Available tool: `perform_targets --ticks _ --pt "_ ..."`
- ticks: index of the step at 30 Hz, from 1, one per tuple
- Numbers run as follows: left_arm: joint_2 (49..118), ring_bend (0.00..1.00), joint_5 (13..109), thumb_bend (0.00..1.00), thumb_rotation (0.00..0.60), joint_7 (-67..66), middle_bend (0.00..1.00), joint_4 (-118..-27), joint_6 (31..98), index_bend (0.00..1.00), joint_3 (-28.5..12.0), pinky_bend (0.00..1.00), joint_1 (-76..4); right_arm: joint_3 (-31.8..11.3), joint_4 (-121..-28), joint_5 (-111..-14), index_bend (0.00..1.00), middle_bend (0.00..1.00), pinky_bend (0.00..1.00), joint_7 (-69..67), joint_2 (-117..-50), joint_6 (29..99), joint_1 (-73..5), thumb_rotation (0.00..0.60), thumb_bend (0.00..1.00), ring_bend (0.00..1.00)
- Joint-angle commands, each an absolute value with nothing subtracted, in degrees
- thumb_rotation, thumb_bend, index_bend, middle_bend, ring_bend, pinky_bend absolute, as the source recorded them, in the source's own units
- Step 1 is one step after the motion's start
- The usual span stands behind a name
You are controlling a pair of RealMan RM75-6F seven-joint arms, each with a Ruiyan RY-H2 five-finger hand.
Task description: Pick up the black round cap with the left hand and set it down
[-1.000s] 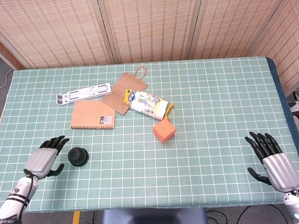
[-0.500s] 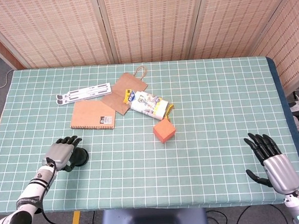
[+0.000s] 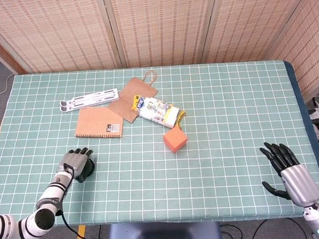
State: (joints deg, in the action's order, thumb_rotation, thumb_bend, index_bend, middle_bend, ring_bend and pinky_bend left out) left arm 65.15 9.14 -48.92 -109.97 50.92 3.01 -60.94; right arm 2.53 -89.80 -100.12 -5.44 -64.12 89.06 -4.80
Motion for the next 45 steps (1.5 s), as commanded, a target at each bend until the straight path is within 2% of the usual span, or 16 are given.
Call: perform_targets --ticks 1,14,18,24,28,31,33,37,45 --pt "67.5 0.00 6.8 0.39 0.600 -51.4 0.00 -108.9 52.8 0.00 4.6 0.13 -63.1 2.8 -89.9 -100.4 0.00 0.00 0.00 -5.3 -64.0 88.9 -4.9 0.600 0.19 0.00" --pt "71.4 0.00 -2.3 0.38 0.600 -55.3 0.00 -104.2 51.8 0.00 7.0 0.15 -68.0 2.2 -91.0 -98.6 0.00 0.00 0.00 -4.2 -63.7 88.7 -4.5 0.600 0.19 0.00" --pt "72.4 0.00 -3.3 0.38 0.600 -56.1 0.00 -103.6 52.6 0.00 7.7 0.21 -68.7 2.2 -91.0 -98.5 0.00 0.00 0.00 -4.1 -63.7 88.6 -4.5 0.600 0.19 0.00" --pt "73.4 0.00 -3.5 0.37 0.600 -56.2 0.00 -102.3 52.5 0.00 8.3 0.25 -68.9 2.1 -91.0 -98.4 0.00 0.00 0.00 -4.1 -63.8 88.6 -4.5 0.600 0.19 0.00" --pt "73.6 0.06 -3.2 0.37 0.600 -55.7 0.00 -101.8 52.2 0.00 8.5 0.31 -68.8 2.1 -91.0 -98.3 0.00 0.00 0.00 -4.0 -63.8 88.5 -4.5 0.600 0.19 0.00" --pt "73.7 0.14 -2.5 0.37 0.600 -55.4 0.05 -101.7 52.3 0.00 8.8 0.36 -68.6 2.0 -91.1 -98.2 0.00 0.00 0.00 -4.0 -63.7 88.5 -4.5 0.600 0.19 0.00" --pt "73.7 0.19 -1.9 0.37 0.600 -55.2 0.11 -101.6 52.5 0.03 8.9 0.38 -68.4 2.0 -91.1 -98.2 0.00 0.00 0.00 -4.0 -63.7 88.6 -4.5 0.600 0.19 0.00" --pt "73.8 0.27 -1.0 0.37 0.600 -54.5 0.24 -101.4 52.5 0.17 9.2 0.44 -67.9 2.0 -91.1 -98.3 0.00 0.00 0.00 -4.0 -63.7 88.7 -4.4 0.600 0.19 0.00" --pt "74.3 0.29 0.9 0.37 0.600 -53.6 0.29 -100.3 52.4 0.31 9.6 0.45 -67.1 1.9 -91.2 -98.2 0.00 0.00 0.00 -4.1 -63.5 88.9 -4.3 0.600 0.19 0.00"
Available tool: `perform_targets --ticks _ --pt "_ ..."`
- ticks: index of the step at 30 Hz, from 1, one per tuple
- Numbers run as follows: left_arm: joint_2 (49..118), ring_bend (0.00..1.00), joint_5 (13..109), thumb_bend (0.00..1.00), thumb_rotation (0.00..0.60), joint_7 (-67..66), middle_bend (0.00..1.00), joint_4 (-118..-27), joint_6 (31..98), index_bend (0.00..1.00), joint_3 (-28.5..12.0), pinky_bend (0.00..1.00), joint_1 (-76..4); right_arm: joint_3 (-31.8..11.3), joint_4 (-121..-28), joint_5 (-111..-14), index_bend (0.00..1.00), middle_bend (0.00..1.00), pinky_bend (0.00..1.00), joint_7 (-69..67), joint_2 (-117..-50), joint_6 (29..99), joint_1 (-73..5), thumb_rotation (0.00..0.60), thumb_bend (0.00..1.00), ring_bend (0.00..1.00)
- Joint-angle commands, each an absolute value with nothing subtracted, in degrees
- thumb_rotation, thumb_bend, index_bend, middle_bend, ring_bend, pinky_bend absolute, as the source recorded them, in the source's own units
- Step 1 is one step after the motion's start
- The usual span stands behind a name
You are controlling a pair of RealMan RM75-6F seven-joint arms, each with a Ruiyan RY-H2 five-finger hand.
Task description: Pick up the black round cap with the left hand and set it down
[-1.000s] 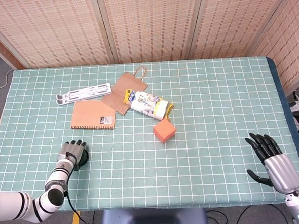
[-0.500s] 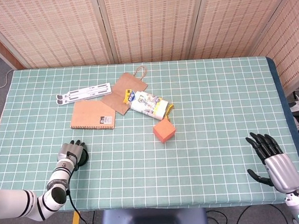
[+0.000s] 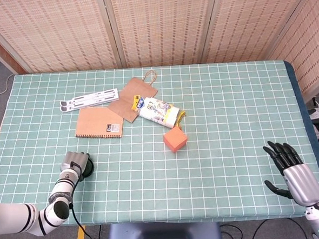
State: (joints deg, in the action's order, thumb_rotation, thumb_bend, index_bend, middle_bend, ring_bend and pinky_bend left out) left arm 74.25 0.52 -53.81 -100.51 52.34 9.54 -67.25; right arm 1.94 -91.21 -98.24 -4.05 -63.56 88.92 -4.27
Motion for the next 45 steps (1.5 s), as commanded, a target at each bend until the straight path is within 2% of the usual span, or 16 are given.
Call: perform_targets --ticks 1,3,8,11,17,23,28,29,30,32,36,40,45 --pt "74.4 0.31 1.1 0.37 0.600 -53.4 0.32 -100.2 52.5 0.34 9.6 0.45 -67.0 1.9 -91.2 -98.2 0.00 0.00 0.00 -4.1 -63.5 88.8 -4.3 0.600 0.19 0.00" --pt "74.4 0.34 1.8 0.38 0.600 -53.0 0.37 -99.9 52.7 0.39 9.7 0.48 -66.6 2.0 -91.2 -98.2 0.00 0.00 0.00 -4.1 -63.5 88.7 -4.3 0.600 0.19 0.00" --pt "73.4 0.48 4.1 0.39 0.600 -51.6 0.56 -100.2 51.8 0.53 9.7 0.61 -65.7 2.0 -91.3 -98.1 0.00 0.00 0.00 -4.1 -63.4 88.4 -4.4 0.600 0.19 0.00" --pt "71.4 0.53 6.5 0.40 0.600 -49.9 0.62 -101.7 51.7 0.57 9.4 0.65 -65.0 2.0 -91.4 -98.0 0.00 0.00 0.00 -4.2 -63.4 88.5 -4.3 0.600 0.19 0.00" --pt "67.7 0.59 12.6 0.40 0.600 -44.5 0.68 -104.6 50.6 0.59 8.3 0.69 -62.4 2.2 -91.6 -98.4 0.00 0.00 0.00 -4.2 -63.3 88.7 -4.2 0.600 0.19 0.00" --pt "60.7 0.59 21.8 0.41 0.600 -34.4 0.68 -108.7 47.9 0.60 4.8 0.69 -58.4 2.2 -91.6 -98.6 0.00 0.00 0.00 -4.1 -63.3 89.0 -4.1 0.600 0.19 0.00" --pt "58.5 0.60 26.3 0.40 0.600 -28.5 0.68 -109.2 46.1 0.60 2.5 0.69 -55.9 2.2 -91.6 -98.7 0.00 0.00 0.00 -4.1 -63.3 89.1 -4.0 0.600 0.19 0.00" --pt "57.6 0.60 28.7 0.40 0.600 -24.3 0.68 -109.4 45.1 0.60 0.7 0.68 -54.2 2.2 -91.5 -98.7 0.00 0.00 0.00 -4.0 -63.3 89.0 -4.0 0.600 0.19 0.00" --pt "56.5 0.60 32.1 0.40 0.600 -14.1 0.68 -109.6 44.1 0.60 -4.1 0.67 -50.5 2.3 -91.5 -98.8 0.00 0.00 0.00 -3.9 -63.4 89.0 -4.1 0.600 0.19 0.00" --pt "56.6 0.60 43.2 0.40 0.600 3.8 0.68 -107.8 42.2 0.60 -11.2 0.66 -42.5 2.3 -91.6 -98.7 0.00 0.00 0.00 -3.8 -63.4 88.9 -4.1 0.600 0.19 0.00" --pt "59.7 0.60 61.4 0.40 0.600 32.6 0.69 -103.4 41.2 0.61 -19.3 0.66 -33.0 2.2 -91.6 -98.6 0.00 0.00 0.00 -3.7 -63.4 89.1 -4.0 0.600 0.19 0.00" --pt "61.3 0.58 76.1 0.40 0.600 54.4 0.69 -98.1 41.9 0.62 -21.0 0.65 -29.7 2.2 -91.6 -98.7 0.00 0.00 0.00 -3.5 -63.5 89.1 -3.9 0.600 0.19 0.00" --pt "60.5 0.58 85.5 0.40 0.600 64.8 0.69 -92.3 41.0 0.62 -17.9 0.65 -31.2 2.2 -91.6 -98.7 0.00 0.00 0.00 -3.5 -63.5 89.0 -4.0 0.600 0.19 0.00"
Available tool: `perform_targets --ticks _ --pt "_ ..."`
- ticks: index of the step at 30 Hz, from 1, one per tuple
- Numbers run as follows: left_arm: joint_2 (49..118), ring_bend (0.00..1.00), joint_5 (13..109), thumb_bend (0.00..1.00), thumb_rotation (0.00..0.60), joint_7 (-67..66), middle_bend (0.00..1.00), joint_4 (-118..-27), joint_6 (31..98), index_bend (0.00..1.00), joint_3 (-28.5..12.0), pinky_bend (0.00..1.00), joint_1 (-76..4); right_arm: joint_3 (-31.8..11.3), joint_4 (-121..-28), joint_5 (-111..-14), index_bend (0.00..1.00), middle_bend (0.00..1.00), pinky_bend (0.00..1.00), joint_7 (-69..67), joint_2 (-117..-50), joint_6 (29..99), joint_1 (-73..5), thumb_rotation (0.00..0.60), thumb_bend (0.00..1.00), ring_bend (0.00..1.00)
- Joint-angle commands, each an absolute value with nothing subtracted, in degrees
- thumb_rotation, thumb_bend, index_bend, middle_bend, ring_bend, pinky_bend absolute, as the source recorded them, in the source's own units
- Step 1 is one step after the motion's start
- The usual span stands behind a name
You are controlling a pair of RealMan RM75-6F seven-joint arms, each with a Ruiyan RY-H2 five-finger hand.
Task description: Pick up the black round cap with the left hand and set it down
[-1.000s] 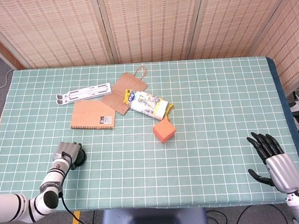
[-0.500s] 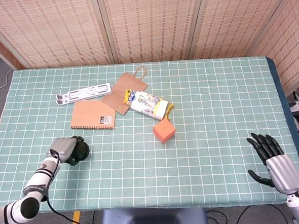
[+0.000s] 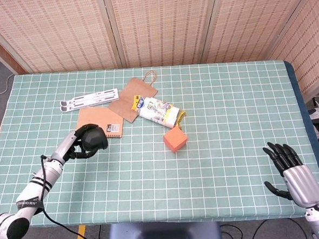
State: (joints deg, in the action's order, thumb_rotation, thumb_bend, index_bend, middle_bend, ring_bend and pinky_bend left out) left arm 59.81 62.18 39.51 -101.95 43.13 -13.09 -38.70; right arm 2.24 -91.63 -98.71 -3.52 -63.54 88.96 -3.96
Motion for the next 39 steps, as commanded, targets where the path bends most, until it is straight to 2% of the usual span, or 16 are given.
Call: perform_targets --ticks 1,5,10,15,18,20,22,25,27,29,34,39 --pt "60.3 0.58 86.4 0.40 0.600 65.1 0.69 -91.6 40.8 0.62 -17.2 0.65 -31.5 2.2 -91.6 -98.7 0.00 0.00 0.00 -3.5 -63.5 89.0 -4.0 0.600 0.19 0.00" --pt "59.2 0.58 88.0 0.40 0.600 62.7 0.69 -89.8 38.7 0.62 -14.6 0.65 -33.5 2.2 -91.6 -98.7 0.00 0.00 0.00 -3.7 -63.5 88.9 -4.0 0.600 0.19 0.00" --pt "56.9 0.58 86.6 0.40 0.600 49.1 0.70 -89.1 31.8 0.62 -11.0 0.66 -36.7 2.2 -91.6 -98.7 0.00 0.00 0.00 -3.8 -63.4 88.9 -4.0 0.600 0.19 0.00" --pt "55.9 0.59 79.5 0.40 0.600 26.3 0.69 -88.1 24.1 0.62 -7.5 0.67 -40.4 2.3 -91.7 -98.8 0.00 0.00 0.00 -3.8 -63.3 89.0 -4.0 0.600 0.19 0.00" --pt "56.2 0.59 72.4 0.40 0.600 9.0 0.68 -86.7 22.7 0.62 -3.7 0.67 -43.0 2.3 -91.6 -98.8 0.00 0.00 0.00 -3.8 -63.3 88.9 -4.0 0.600 0.19 0.00" --pt "56.8 0.59 65.7 0.41 0.600 -3.3 0.67 -86.2 25.4 0.61 -0.4 0.66 -44.6 2.4 -91.6 -98.9 0.00 0.00 0.00 -3.8 -63.3 88.8 -4.0 0.600 0.19 0.00" --pt "58.2 0.59 53.6 0.41 0.600 -18.5 0.67 -88.1 32.3 0.61 4.2 0.67 -46.5 2.4 -91.6 -98.9 0.00 0.00 0.00 -3.8 -63.3 88.9 -4.0 0.600 0.19 0.00" --pt "61.8 0.59 31.5 0.41 0.600 -41.0 0.66 -94.5 47.6 0.61 10.4 0.68 -51.2 2.4 -91.7 -99.0 0.00 0.00 0.00 -4.1 -63.2 88.9 -4.0 0.600 0.19 0.00" --pt "65.4 0.59 18.0 0.41 0.600 -53.3 0.66 -98.7 59.0 0.60 11.7 0.69 -54.6 2.4 -91.6 -99.1 0.00 0.00 0.00 -4.2 -63.1 89.0 -4.0 0.600 0.19 0.00" --pt "67.9 0.59 10.7 0.41 0.600 -59.2 0.65 -101.1 65.6 0.60 10.8 0.69 -56.4 2.4 -91.6 -99.2 0.00 0.00 0.00 -4.3 -63.0 89.1 -3.9 0.600 0.19 0.00" --pt "68.5 0.59 7.8 0.41 0.600 -61.6 0.65 -103.7 68.8 0.59 9.1 0.69 -57.0 2.4 -91.6 -99.2 0.00 0.00 0.00 -4.4 -63.0 89.2 -3.9 0.600 0.19 0.00" --pt "66.3 0.59 7.1 0.41 0.600 -59.5 0.65 -106.1 63.4 0.58 7.2 0.69 -56.7 2.4 -91.6 -99.2 0.00 0.00 0.00 -4.3 -63.1 89.1 -4.0 0.600 0.19 0.00"
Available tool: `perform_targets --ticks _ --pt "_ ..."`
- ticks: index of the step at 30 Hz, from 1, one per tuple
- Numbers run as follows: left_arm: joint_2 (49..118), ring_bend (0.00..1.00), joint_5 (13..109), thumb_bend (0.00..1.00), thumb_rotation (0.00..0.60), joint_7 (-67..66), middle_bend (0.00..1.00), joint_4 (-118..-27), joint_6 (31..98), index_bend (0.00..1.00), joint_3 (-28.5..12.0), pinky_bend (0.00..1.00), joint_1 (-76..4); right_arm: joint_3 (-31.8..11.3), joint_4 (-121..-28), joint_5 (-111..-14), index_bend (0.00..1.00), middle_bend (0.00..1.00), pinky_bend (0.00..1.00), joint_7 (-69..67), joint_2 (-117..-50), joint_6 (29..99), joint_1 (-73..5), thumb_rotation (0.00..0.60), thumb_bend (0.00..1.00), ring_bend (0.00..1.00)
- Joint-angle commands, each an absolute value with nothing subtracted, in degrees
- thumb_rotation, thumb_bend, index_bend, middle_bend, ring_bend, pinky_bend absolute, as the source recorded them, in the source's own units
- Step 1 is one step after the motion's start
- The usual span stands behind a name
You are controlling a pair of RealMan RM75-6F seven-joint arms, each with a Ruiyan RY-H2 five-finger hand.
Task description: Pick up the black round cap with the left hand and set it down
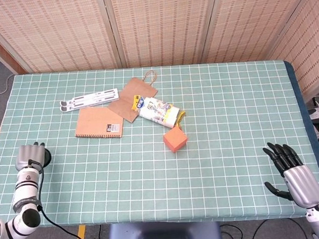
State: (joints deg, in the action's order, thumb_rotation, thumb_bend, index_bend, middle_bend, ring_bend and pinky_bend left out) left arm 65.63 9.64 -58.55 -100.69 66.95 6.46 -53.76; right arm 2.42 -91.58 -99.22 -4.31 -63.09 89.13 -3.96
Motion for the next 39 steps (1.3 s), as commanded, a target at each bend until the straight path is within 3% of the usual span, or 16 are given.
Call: perform_targets --ticks 1,11,17,20,23,26,31,34,39 --pt "65.9 0.59 7.8 0.41 0.600 -58.6 0.65 -106.2 61.9 0.57 6.9 0.69 -56.4 2.4 -91.6 -99.2 0.00 0.00 0.00 -4.2 -63.2 89.1 -4.0 0.600 0.19 0.00" --pt "63.0 0.60 18.3 0.41 0.600 -43.8 0.65 -103.6 45.4 0.57 3.1 0.65 -53.0 2.2 -91.6 -98.6 0.00 0.00 0.00 -3.8 -63.3 88.5 -4.1 0.600 0.19 0.00" --pt "63.6 0.60 24.7 0.41 0.600 -39.7 0.65 -100.8 44.3 0.57 3.4 0.65 -51.6 2.2 -91.5 -98.5 0.00 0.00 0.00 -3.9 -63.4 88.3 -4.2 0.600 0.19 0.00" --pt "64.0 0.60 25.0 0.41 0.600 -39.3 0.62 -100.1 44.5 0.53 4.4 0.65 -51.8 2.2 -91.5 -98.4 0.00 0.00 0.00 -3.8 -63.4 88.2 -4.2 0.600 0.19 0.00" --pt "64.6 0.56 24.3 0.41 0.600 -39.8 0.52 -99.7 45.1 0.39 5.4 0.63 -52.4 2.2 -91.5 -98.4 0.00 0.00 0.00 -3.7 -63.4 88.1 -4.2 0.600 0.19 0.00" --pt "65.7 0.43 24.3 0.41 0.600 -40.6 0.38 -99.2 46.6 0.24 6.3 0.57 -52.8 2.2 -91.5 -98.4 0.00 0.00 0.00 -3.7 -63.4 88.2 -4.2 0.600 0.19 0.00" --pt "67.3 0.27 25.1 0.41 0.600 -41.0 0.22 -98.8 48.4 0.06 7.2 0.44 -52.8 2.2 -91.6 -98.4 0.00 0.00 0.00 -3.7 -63.4 88.3 -4.1 0.600 0.19 0.00" --pt "68.1 0.16 24.8 0.41 0.600 -42.2 0.12 -98.5 49.3 0.01 8.1 0.39 -53.1 2.2 -91.5 -98.3 0.00 0.00 0.00 -3.5 -63.4 88.4 -4.1 0.600 0.19 0.00" --pt "69.5 0.03 23.6 0.40 0.600 -43.6 0.00 -98.1 50.1 0.00 8.9 0.31 -53.8 2.1 -91.7 -98.2 0.00 0.00 0.00 -3.7 -63.2 88.5 -4.0 0.600 0.19 0.00"
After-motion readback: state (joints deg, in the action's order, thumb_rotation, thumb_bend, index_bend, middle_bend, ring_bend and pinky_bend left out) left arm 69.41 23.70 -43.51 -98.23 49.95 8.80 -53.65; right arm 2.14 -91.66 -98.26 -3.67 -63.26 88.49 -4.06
